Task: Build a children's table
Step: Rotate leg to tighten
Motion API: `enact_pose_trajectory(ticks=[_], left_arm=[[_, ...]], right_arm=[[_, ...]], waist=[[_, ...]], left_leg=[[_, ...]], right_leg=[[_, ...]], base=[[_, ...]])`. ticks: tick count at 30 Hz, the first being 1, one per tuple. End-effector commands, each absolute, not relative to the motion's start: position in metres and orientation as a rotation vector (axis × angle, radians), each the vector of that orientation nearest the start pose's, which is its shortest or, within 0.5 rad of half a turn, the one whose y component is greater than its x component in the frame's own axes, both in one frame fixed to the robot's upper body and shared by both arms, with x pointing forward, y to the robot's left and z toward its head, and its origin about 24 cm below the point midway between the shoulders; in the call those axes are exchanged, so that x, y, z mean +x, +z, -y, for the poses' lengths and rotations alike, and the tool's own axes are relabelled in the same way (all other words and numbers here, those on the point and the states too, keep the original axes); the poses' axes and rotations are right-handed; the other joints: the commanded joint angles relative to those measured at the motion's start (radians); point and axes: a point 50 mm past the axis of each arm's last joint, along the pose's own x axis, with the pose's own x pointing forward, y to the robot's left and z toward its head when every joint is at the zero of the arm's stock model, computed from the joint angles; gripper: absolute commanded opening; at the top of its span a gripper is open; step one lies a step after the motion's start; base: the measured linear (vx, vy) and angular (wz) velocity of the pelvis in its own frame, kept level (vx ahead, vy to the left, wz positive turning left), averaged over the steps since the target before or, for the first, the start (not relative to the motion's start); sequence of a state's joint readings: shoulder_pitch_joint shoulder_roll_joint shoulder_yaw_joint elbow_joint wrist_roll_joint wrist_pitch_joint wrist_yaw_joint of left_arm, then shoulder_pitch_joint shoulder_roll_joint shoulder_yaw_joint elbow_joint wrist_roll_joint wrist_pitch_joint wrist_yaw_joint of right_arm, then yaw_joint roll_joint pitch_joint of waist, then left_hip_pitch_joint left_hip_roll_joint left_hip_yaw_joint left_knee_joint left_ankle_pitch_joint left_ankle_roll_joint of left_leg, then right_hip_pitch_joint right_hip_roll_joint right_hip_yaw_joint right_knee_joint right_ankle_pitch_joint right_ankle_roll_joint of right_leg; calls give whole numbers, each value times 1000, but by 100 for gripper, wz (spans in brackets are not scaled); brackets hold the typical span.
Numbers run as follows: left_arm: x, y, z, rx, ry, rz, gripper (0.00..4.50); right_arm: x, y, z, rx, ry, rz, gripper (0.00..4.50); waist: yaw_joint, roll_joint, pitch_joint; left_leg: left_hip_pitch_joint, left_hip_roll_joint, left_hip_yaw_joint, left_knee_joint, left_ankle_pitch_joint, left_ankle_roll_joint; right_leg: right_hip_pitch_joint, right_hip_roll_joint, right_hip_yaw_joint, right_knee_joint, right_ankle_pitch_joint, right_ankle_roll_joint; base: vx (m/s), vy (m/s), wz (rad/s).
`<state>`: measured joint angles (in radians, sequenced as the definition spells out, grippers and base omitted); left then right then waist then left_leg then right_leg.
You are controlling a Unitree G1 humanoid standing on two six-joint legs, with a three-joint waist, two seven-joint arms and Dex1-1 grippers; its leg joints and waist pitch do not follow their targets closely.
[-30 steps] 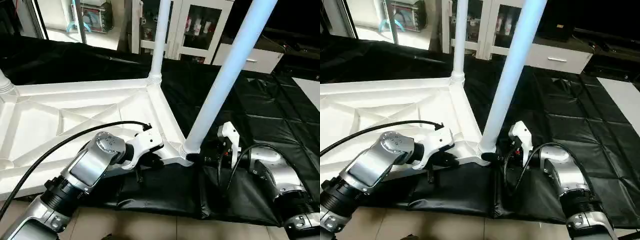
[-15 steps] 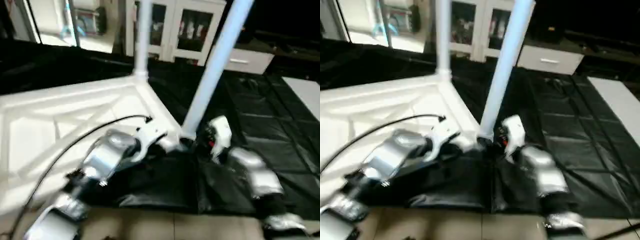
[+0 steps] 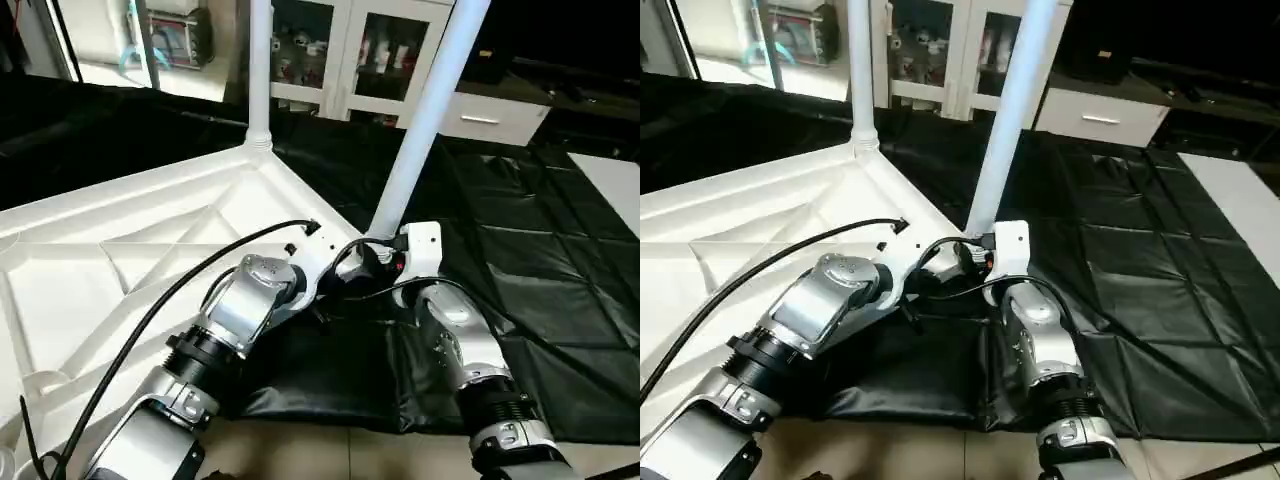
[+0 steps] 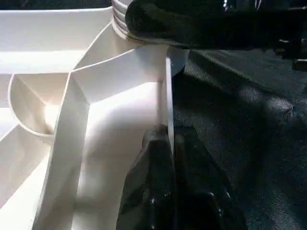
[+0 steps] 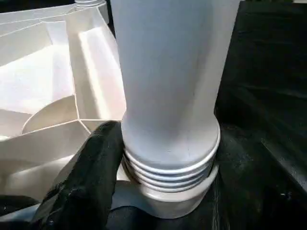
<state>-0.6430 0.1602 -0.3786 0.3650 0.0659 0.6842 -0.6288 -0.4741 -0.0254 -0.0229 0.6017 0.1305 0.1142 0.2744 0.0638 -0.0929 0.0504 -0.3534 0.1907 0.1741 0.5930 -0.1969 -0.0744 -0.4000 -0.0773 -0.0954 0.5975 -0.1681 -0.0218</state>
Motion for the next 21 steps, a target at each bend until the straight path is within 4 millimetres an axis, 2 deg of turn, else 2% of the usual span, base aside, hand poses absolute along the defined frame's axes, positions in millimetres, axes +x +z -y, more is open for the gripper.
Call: enact_pose_trajectory(ticks=[1, 3, 5, 7, 11, 13, 14, 16, 19, 21], left_arm=[[325, 67, -61, 408, -897, -536, 0], [324, 67, -63, 411, -899, -538, 0], [323, 67, -65, 411, -901, -540, 0], [320, 66, -69, 420, -923, -553, 0], [308, 64, -77, 446, -1008, -589, 0], [301, 62, -82, 461, -1054, -604, 0], [301, 62, -82, 461, -1054, -604, 0], [294, 60, -88, 468, -1093, -623, 0], [286, 61, -94, 467, -1133, -638, 0], [284, 61, -95, 469, -1148, -636, 0]], right_arm=[[328, 25, 118, 154, 410, -263, 305], [328, 29, 123, 170, 433, -250, 339], [329, 31, 127, 160, 436, -244, 348], [332, 35, 140, 129, 440, -240, 381], [337, 45, 159, 84, 515, -233, 405], [335, 49, 167, 87, 628, -251, 429], [335, 49, 167, 87, 628, -251, 429], [328, 50, 173, 41, 767, -281, 448], [316, 50, 179, 4, 933, -311, 448], [314, 50, 180, -7, 961, -315, 448]], waist=[[3, 15, -60], [5, 15, -61], [5, 16, -62], [4, 15, -60], [6, 16, -57], [6, 18, -58], [6, 18, -58], [12, 18, -58], [25, 15, -56], [26, 14, -54]], left_leg=[[5, 47, -14, -81, -195, -6], [5, 48, -14, -81, -172, 6], [3, 48, -13, -79, -144, 14], [4, 49, -12, -79, -146, 15], [3, 52, -13, -79, -168, 17], [4, 53, -12, -77, -156, 23], [4, 53, -12, -77, -156, 23], [5, 53, -10, -74, -141, 31], [5, 53, -8, -74, -135, 43], [6, 53, -8, -75, -142, 38]], right_leg=[[45, -82, 62, -65, -199, -156], [48, -82, 61, -63, -175, -163], [49, -81, 60, -59, -139, -178], [49, -83, 60, -60, -152, -190], [50, -84, 59, -64, -206, -189], [50, -82, 60, -61, -183, -201], [50, -82, 60, -61, -183, -201], [51, -82, 60, -59, -161, -213], [51, -82, 60, -58, -164, -220], [49, -80, 60, -60, -185, -214]], base=[[0, 0, 0], [0, 0, 0], [0, 0, 0], [0, 0, 0], [0, 0, 0], [0, 0, 0], [0, 0, 0], [0, 0, 0], [0, 0, 0], [0, 0, 0]])
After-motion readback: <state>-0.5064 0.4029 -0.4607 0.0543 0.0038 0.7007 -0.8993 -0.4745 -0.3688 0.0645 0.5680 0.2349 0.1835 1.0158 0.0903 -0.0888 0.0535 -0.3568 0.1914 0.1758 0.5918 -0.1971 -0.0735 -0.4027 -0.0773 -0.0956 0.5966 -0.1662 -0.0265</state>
